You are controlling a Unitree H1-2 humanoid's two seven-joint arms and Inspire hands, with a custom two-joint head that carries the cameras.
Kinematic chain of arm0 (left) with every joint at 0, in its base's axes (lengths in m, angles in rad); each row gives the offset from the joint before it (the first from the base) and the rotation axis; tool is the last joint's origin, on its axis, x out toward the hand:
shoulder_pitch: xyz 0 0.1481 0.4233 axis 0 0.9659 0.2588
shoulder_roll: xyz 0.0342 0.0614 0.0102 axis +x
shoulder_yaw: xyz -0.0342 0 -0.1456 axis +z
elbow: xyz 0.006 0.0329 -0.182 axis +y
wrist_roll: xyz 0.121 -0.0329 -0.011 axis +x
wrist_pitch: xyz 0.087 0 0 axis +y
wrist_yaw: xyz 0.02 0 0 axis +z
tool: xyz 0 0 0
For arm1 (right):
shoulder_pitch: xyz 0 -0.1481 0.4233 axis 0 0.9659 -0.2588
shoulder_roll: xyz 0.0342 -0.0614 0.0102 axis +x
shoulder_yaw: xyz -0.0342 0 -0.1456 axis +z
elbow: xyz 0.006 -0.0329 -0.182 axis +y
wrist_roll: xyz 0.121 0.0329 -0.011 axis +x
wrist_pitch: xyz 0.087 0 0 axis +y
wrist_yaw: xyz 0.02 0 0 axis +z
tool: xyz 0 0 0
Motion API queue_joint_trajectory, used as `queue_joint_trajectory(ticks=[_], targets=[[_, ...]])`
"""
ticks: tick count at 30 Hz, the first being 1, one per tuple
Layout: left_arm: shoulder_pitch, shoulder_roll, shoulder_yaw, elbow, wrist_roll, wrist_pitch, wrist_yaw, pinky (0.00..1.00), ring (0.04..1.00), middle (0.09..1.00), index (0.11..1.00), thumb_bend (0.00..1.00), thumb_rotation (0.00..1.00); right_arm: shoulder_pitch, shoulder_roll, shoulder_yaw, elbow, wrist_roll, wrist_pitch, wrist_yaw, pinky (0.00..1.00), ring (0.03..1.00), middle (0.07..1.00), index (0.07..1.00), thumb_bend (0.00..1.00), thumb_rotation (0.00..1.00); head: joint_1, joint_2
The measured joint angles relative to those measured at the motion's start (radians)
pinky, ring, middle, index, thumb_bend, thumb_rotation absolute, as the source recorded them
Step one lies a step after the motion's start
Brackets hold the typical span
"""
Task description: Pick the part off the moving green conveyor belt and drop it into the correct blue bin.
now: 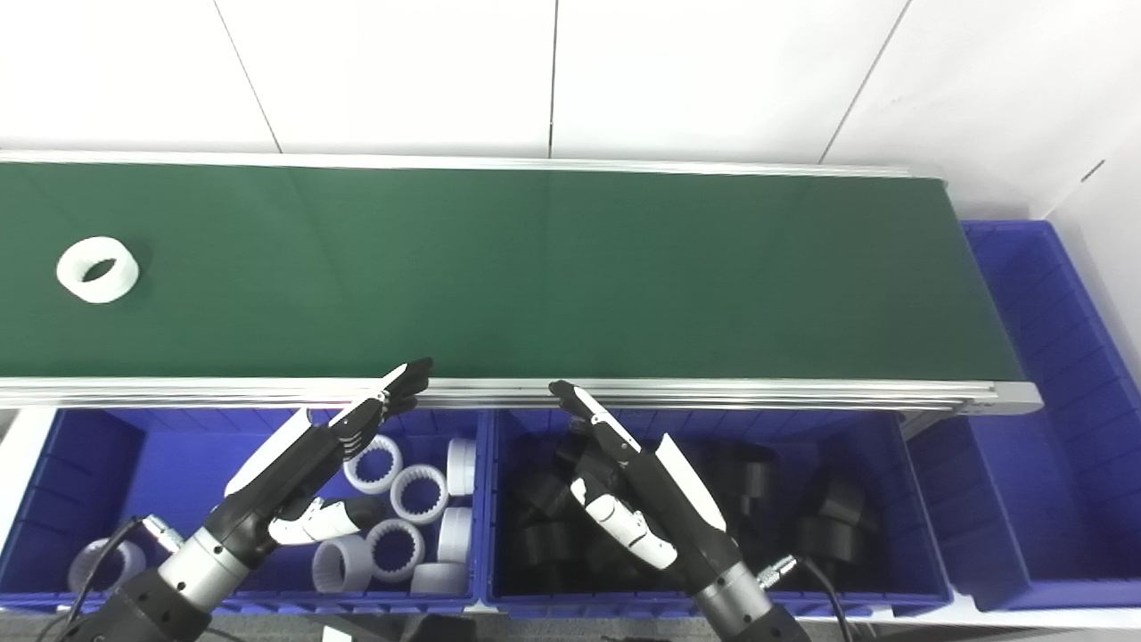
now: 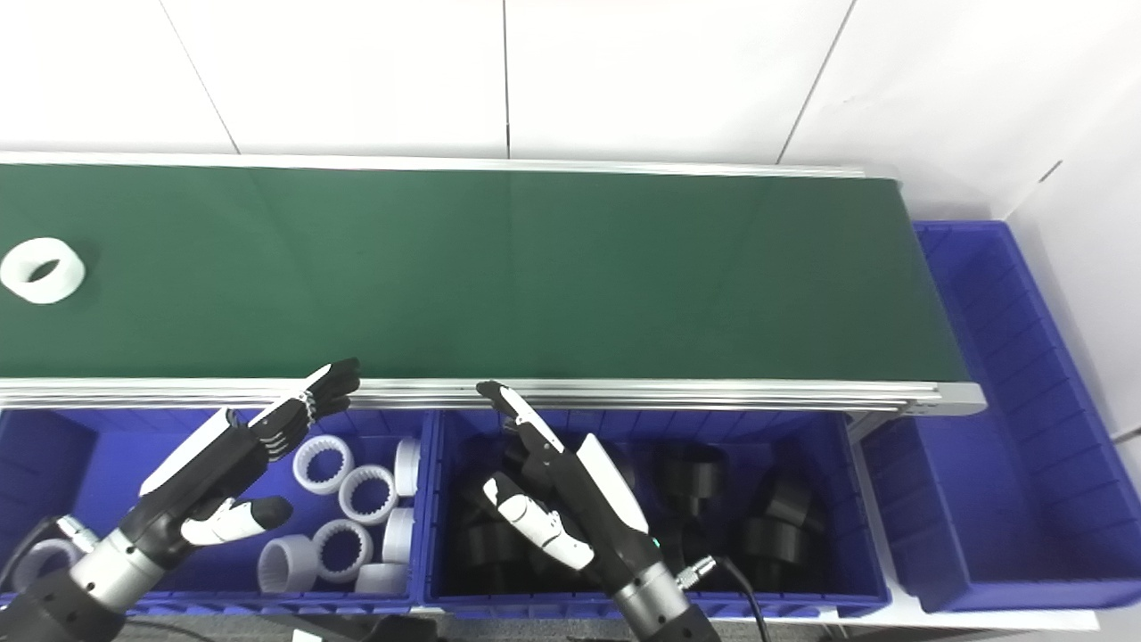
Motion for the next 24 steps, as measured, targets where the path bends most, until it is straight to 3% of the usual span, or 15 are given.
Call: queue_joint_trajectory(ticks=[24], targets=[[-0.002,0.0,-0.001,-0.007,-0.001,0.008,-0.001,0.97,0.992,1.0,0.982,0.52,0.78,0.0,-0.001,0.0,0.0,0.0,0.0,0.0,0.91,0.955,0.974,0.96,0.39,0.95,0.003,0.005]])
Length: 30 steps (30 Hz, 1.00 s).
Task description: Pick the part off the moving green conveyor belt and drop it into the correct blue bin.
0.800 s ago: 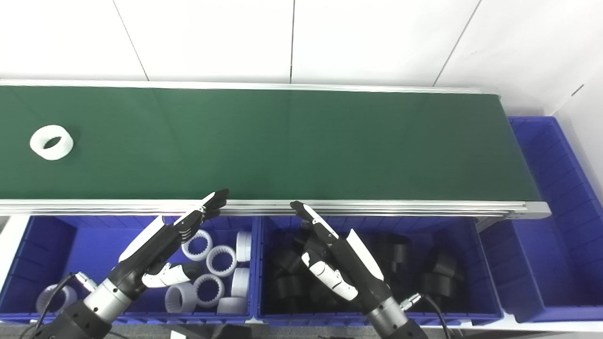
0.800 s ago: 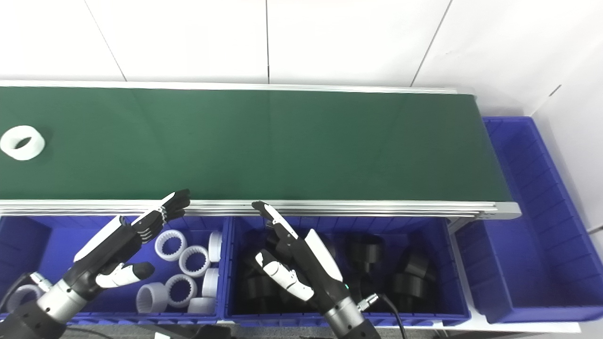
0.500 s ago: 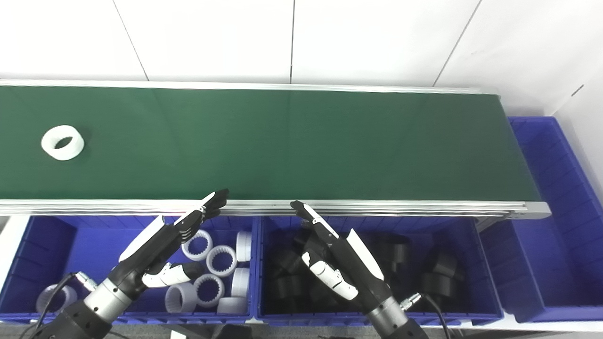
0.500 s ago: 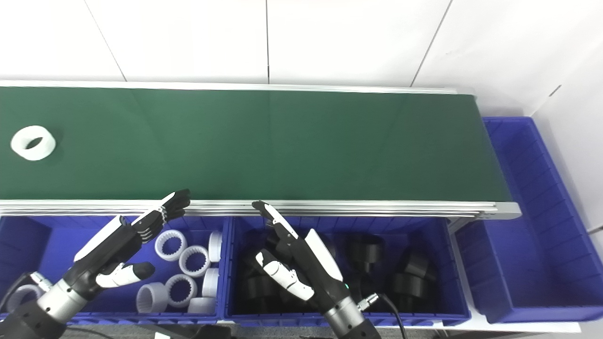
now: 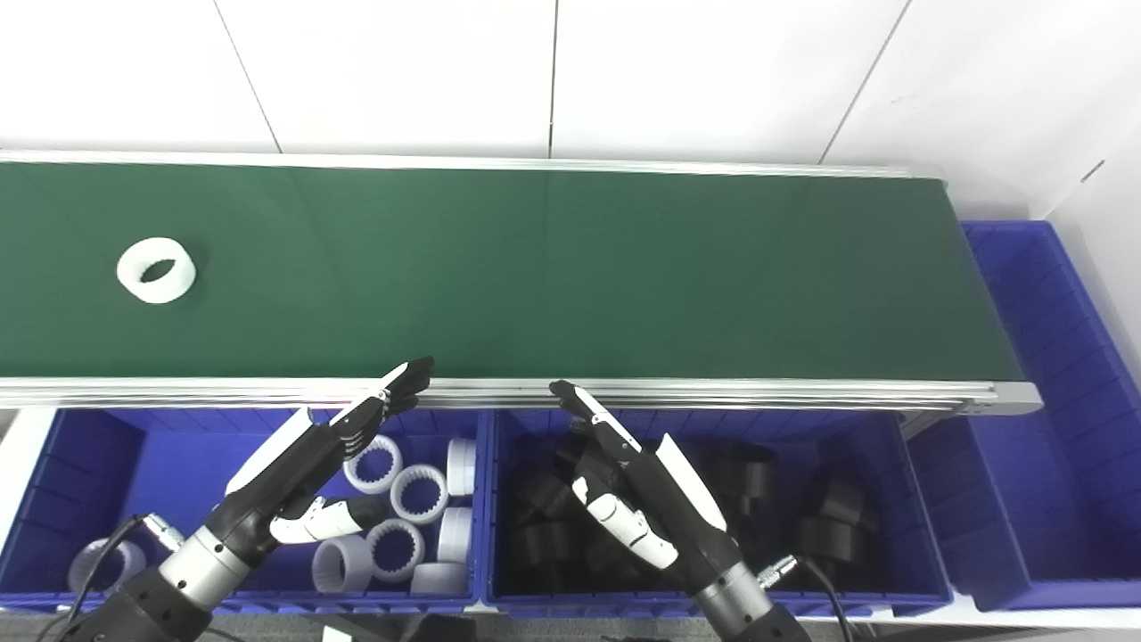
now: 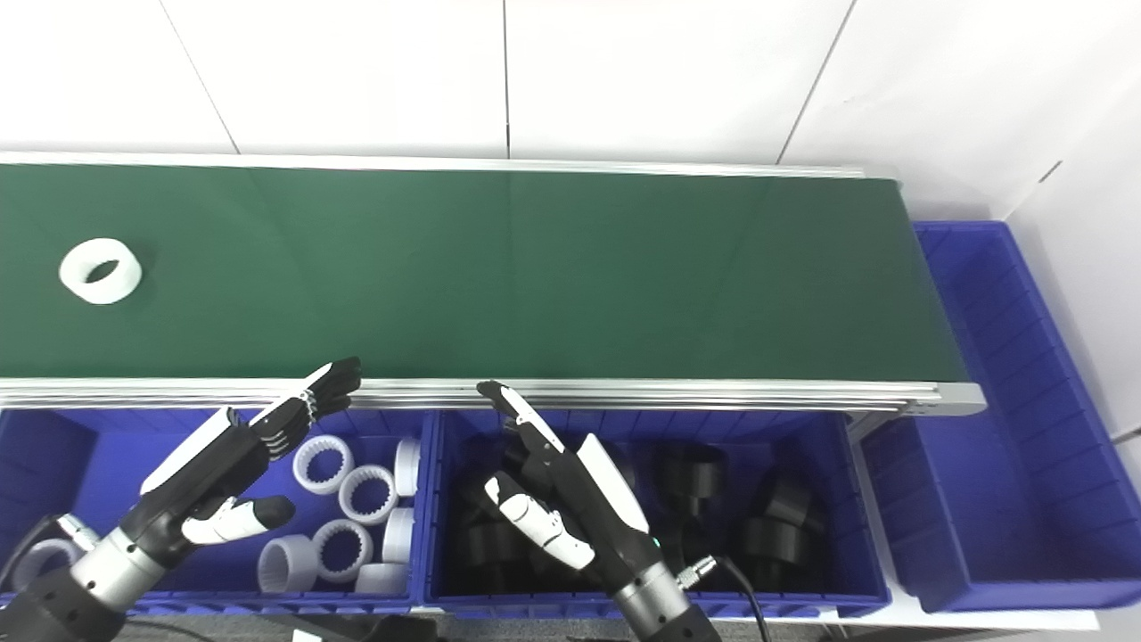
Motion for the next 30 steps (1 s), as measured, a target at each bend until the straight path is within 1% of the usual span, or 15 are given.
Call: queue_joint_trajectory(ticks=[2,4,5,6,8,9,10,12,14,15,16,18,19,21,30], targets=[[0.0,0.0,0.0,0.0,0.0,0.0,0.0,0.96,0.991,1.0,0.981,0.52,0.78,0.0,0.0,0.0,0.0,0.0,0.0,0.0,0.91,0.955,0.973,0.959,0.39,0.95,0.0,0.0],[0.0,0.0,-0.001,0.001,0.0,0.0,0.0,0.96,0.991,1.0,0.983,0.53,0.79,0.0,0.0,0.0,0.0,0.0,0.0,0.0,0.91,0.955,0.974,0.959,0.38,0.95,0.017,-0.006],[-0.001,0.0,-0.002,0.002,0.001,-0.002,0.0,0.96,0.984,0.998,0.981,0.52,0.79,0.0,0.0,0.0,0.0,0.0,0.0,0.0,0.91,0.956,0.975,0.962,0.39,0.96,0.053,-0.033],[-0.001,-0.001,-0.003,0.004,0.003,-0.005,0.0,0.96,0.982,0.997,0.98,0.52,0.79,0.0,-0.001,-0.001,0.001,0.0,-0.001,0.0,0.91,0.956,0.976,0.962,0.39,0.96,0.096,-0.07],[0.0,-0.008,-0.008,0.026,0.02,-0.027,0.002,0.94,0.971,0.991,0.977,0.52,0.78,0.001,-0.007,-0.001,0.008,0.004,-0.004,0.0,0.92,0.961,0.977,0.966,0.41,0.98,0.097,-0.071],[-0.001,-0.014,-0.012,0.04,0.03,-0.041,0.003,0.93,0.963,0.986,0.972,0.51,0.77,0.002,-0.012,-0.002,0.015,0.007,-0.007,0.0,0.91,0.955,0.976,0.965,0.42,0.99,0.166,-0.156],[0.0,-0.022,-0.017,0.055,0.046,-0.055,0.005,0.92,0.959,0.985,0.971,0.51,0.76,0.008,-0.021,-0.003,0.025,0.008,-0.015,-0.001,0.9,0.951,0.973,0.963,0.42,0.99,0.196,-0.211],[0.003,-0.047,-0.032,0.088,0.067,-0.08,0.012,0.9,0.951,0.982,0.968,0.51,0.74,0.022,-0.035,-0.007,0.054,0.008,-0.053,-0.008,0.89,0.946,0.968,0.957,0.42,0.98,0.196,-0.212],[0.008,-0.067,-0.05,0.11,0.089,-0.085,0.017,0.89,0.944,0.977,0.96,0.52,0.72,0.032,-0.043,-0.013,0.095,0.006,-0.094,-0.025,0.87,0.934,0.959,0.946,0.41,0.97,0.21,-0.296],[0.01,-0.073,-0.055,0.115,0.095,-0.086,0.018,0.89,0.94,0.974,0.955,0.52,0.71,0.038,-0.044,-0.013,0.112,0.003,-0.103,-0.029,0.86,0.931,0.957,0.942,0.41,0.96,0.21,-0.296],[0.013,-0.077,-0.059,0.119,0.109,-0.088,0.02,0.88,0.935,0.97,0.949,0.53,0.69,0.044,-0.044,-0.013,0.128,-0.001,-0.115,-0.033,0.86,0.928,0.955,0.939,0.41,0.95,0.203,-0.322],[0.012,-0.076,-0.059,0.13,0.114,-0.089,0.023,0.87,0.932,0.966,0.943,0.54,0.68,0.048,-0.042,-0.012,0.151,-0.006,-0.141,-0.036,0.84,0.923,0.951,0.933,0.41,0.94,0.202,-0.322],[0.011,-0.075,-0.058,0.134,0.118,-0.089,0.026,0.87,0.931,0.964,0.941,0.54,0.68,0.047,-0.041,-0.012,0.154,-0.01,-0.146,-0.04,0.84,0.92,0.949,0.93,0.41,0.93,0.198,-0.331],[0.008,-0.074,-0.057,0.134,0.129,-0.089,0.033,0.86,0.929,0.96,0.935,0.55,0.65,0.043,-0.037,-0.012,0.156,-0.015,-0.161,-0.049,0.83,0.912,0.942,0.918,0.4,0.89,0.193,-0.336],[-0.013,-0.061,-0.059,0.135,0.133,-0.089,0.04,0.87,0.937,0.96,0.933,0.54,0.62,0.018,-0.03,-0.003,0.201,-0.017,-0.165,-0.063,0.82,0.904,0.937,0.913,0.41,0.84,0.187,-0.354]])
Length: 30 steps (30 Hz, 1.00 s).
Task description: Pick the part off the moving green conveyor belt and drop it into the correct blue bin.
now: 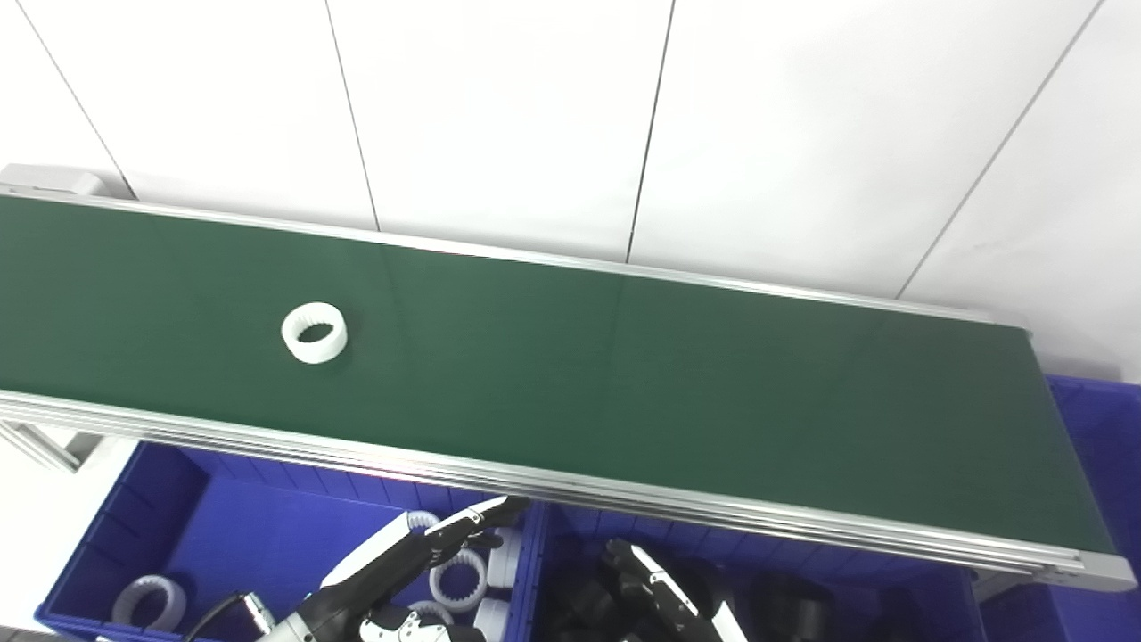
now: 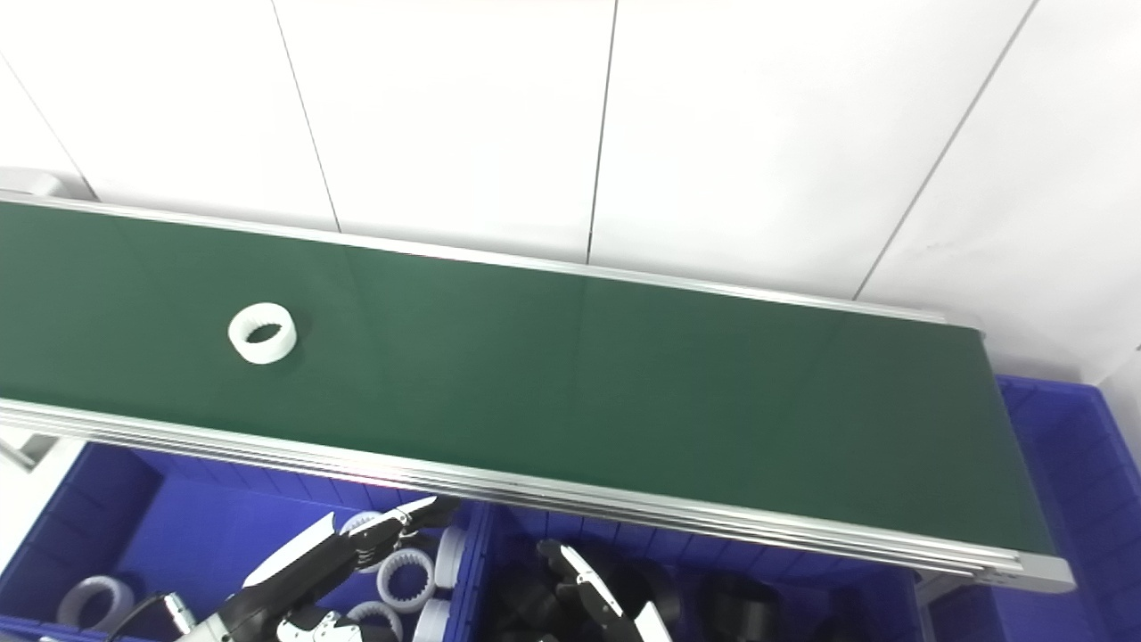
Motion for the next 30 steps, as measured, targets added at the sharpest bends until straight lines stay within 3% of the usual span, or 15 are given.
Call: queue_joint_trajectory(ticks=[5,7,11,14,16,18,22,27,30], targets=[[-0.04,0.0,0.003,-0.002,0.014,-0.001,0.015,0.87,0.931,0.959,0.923,0.55,0.58,-0.022,0.0,0.007,0.014,0.002,0.0,-0.003,0.82,0.907,0.939,0.918,0.41,0.84,-0.005,0.002],[-0.061,0.001,0.013,-0.01,0.057,-0.001,0.04,0.86,0.91,0.927,0.894,0.58,0.42,-0.026,0.0,0.008,0.014,0.006,0.0,-0.004,0.82,0.906,0.937,0.918,0.41,0.84,-0.003,0.003],[-0.132,0.0,0.068,-0.071,0.226,-0.005,0.112,0.9,0.907,0.91,0.887,0.58,0.29,-0.028,-0.001,0.007,0.014,0.006,0.0,-0.006,0.82,0.906,0.938,0.917,0.41,0.85,0.006,0.002],[-0.207,0.007,0.097,-0.107,0.364,-0.007,0.158,0.95,0.929,0.905,0.872,0.64,0.18,-0.035,-0.001,0.007,0.014,0.006,0.0,-0.006,0.82,0.904,0.939,0.918,0.41,0.85,0.005,0.0],[-0.255,0.02,0.103,-0.123,0.441,-0.008,0.17,0.95,0.931,0.904,0.87,0.65,0.17,-0.04,-0.001,0.007,0.014,0.004,0.0,-0.006,0.82,0.904,0.938,0.917,0.41,0.85,0.005,0.0],[-0.288,0.03,0.107,-0.14,0.498,-0.007,0.175,0.94,0.92,0.887,0.844,0.72,0.12,-0.042,0.0,0.005,0.015,0.003,0.0,-0.006,0.82,0.905,0.941,0.919,0.41,0.85,0.005,0.0],[-0.37,0.06,0.106,-0.178,0.598,0.023,0.159,0.88,0.899,0.859,0.824,0.85,0.13,-0.044,0.0,0.006,0.015,0.003,0.0,-0.006,0.82,0.907,0.94,0.917,0.41,0.84,0.006,0.0],[-0.475,0.121,0.092,-0.207,0.665,0.086,0.079,0.87,0.894,0.864,0.83,0.9,0.12,-0.048,0.0,0.005,0.016,0.002,0.0,-0.01,0.83,0.911,0.944,0.921,0.4,0.85,0.012,-0.002],[-0.522,0.141,0.075,-0.206,0.678,0.132,0.024,0.81,0.879,0.869,0.842,0.91,0.09,-0.049,0.0,0.007,0.017,-0.002,0.0,-0.011,0.82,0.907,0.94,0.918,0.4,0.85,0.017,-0.002]])
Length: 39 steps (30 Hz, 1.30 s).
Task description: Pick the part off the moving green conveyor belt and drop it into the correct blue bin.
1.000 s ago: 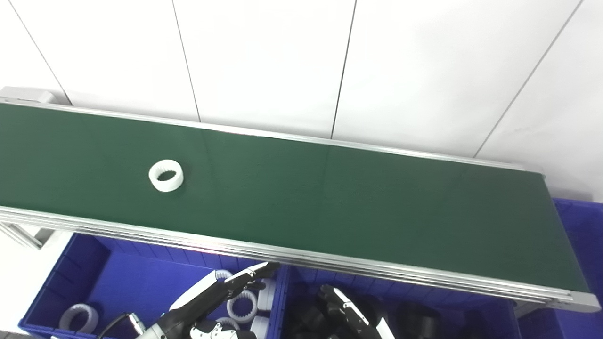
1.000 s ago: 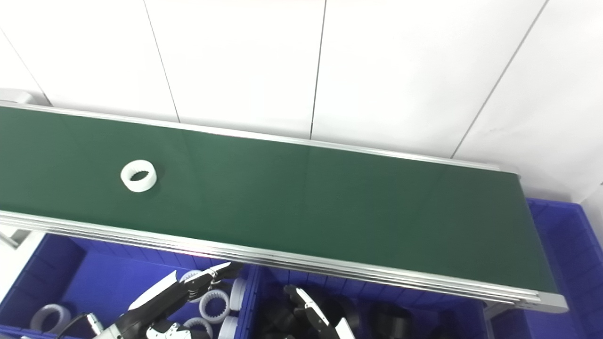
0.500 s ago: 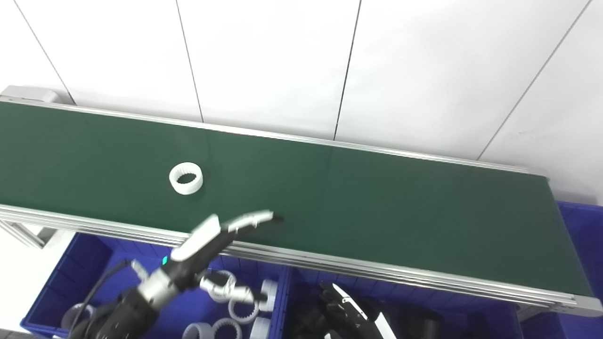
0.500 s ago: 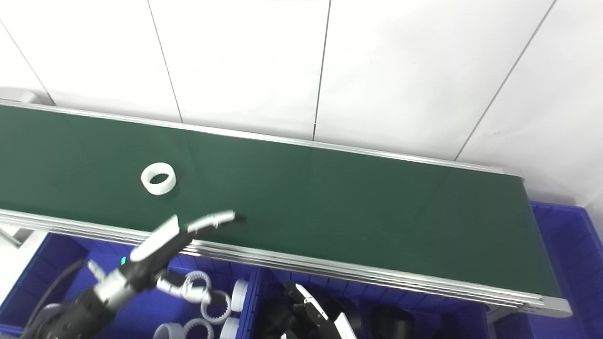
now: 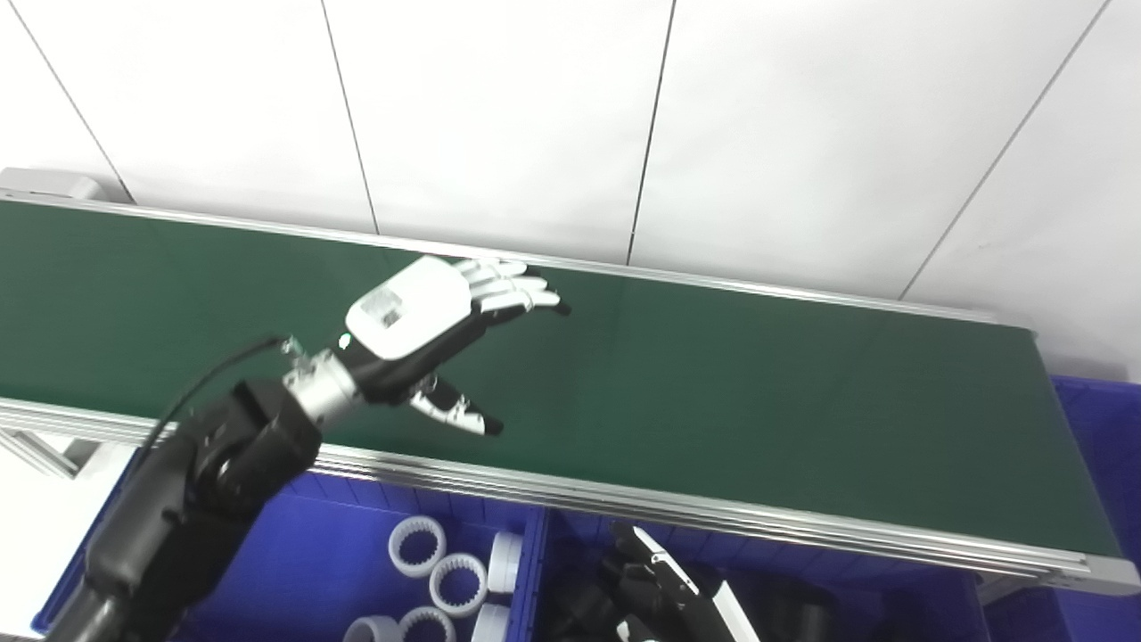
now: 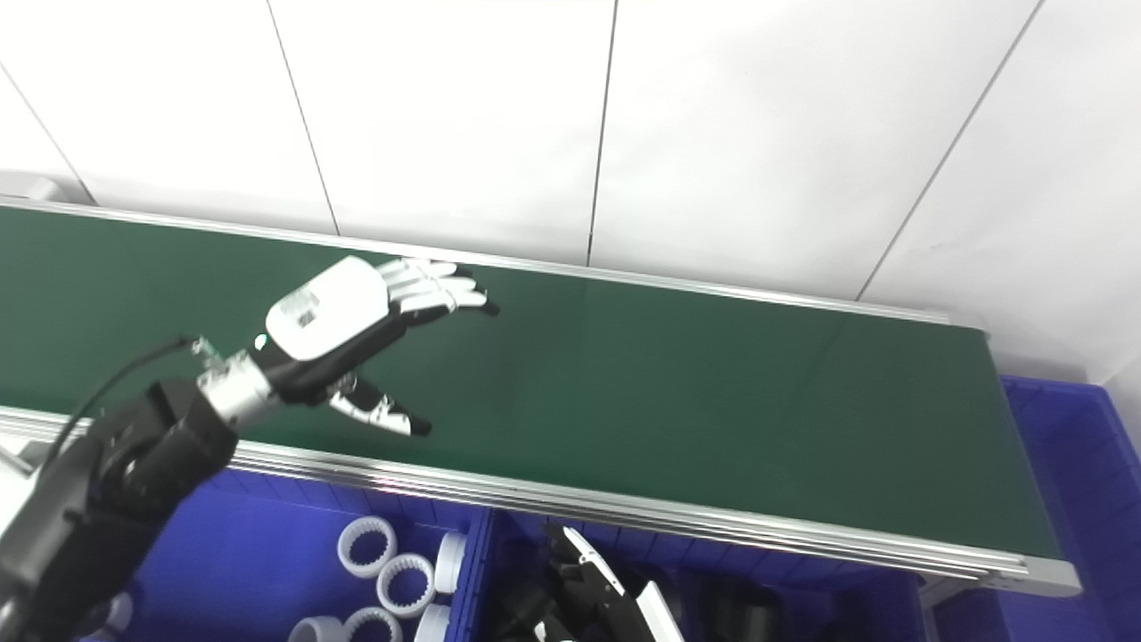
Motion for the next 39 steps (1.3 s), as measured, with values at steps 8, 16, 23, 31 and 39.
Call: queue_joint_trajectory(ticks=[8,16,23,31,39], targets=[[-0.16,0.022,-0.099,0.106,0.099,0.102,-0.141,0.81,0.896,0.897,0.883,0.94,0.12,-0.01,0.011,0.005,0.009,-0.003,0.0,-0.007,0.83,0.908,0.942,0.922,0.39,0.85,-0.005,0.002],[-0.249,0.055,-0.174,0.178,0.197,0.136,-0.214,0.85,0.904,0.898,0.9,0.95,0.1,-0.009,0.013,0.007,0.009,-0.005,0.0,-0.022,0.84,0.917,0.947,0.926,0.39,0.85,-0.015,0.003],[-0.265,0.055,-0.213,0.229,0.221,0.186,-0.271,0.86,0.912,0.915,0.912,0.98,0.1,-0.005,0.012,0.007,0.007,-0.008,0.0,-0.034,0.83,0.916,0.949,0.926,0.4,0.86,-0.018,0.011],[-0.289,0.055,-0.259,0.275,0.224,0.226,-0.308,0.86,0.907,0.942,0.923,0.99,0.13,0.003,0.011,0.006,-0.003,-0.009,0.0,-0.034,0.84,0.917,0.952,0.927,0.4,0.88,-0.021,0.018],[-0.304,0.033,-0.3,0.393,0.231,0.244,-0.293,0.56,0.799,0.946,0.93,0.97,0.09,0.013,0.009,0.004,-0.014,-0.011,0.0,-0.033,0.84,0.921,0.954,0.932,0.4,0.89,-0.032,0.018]])
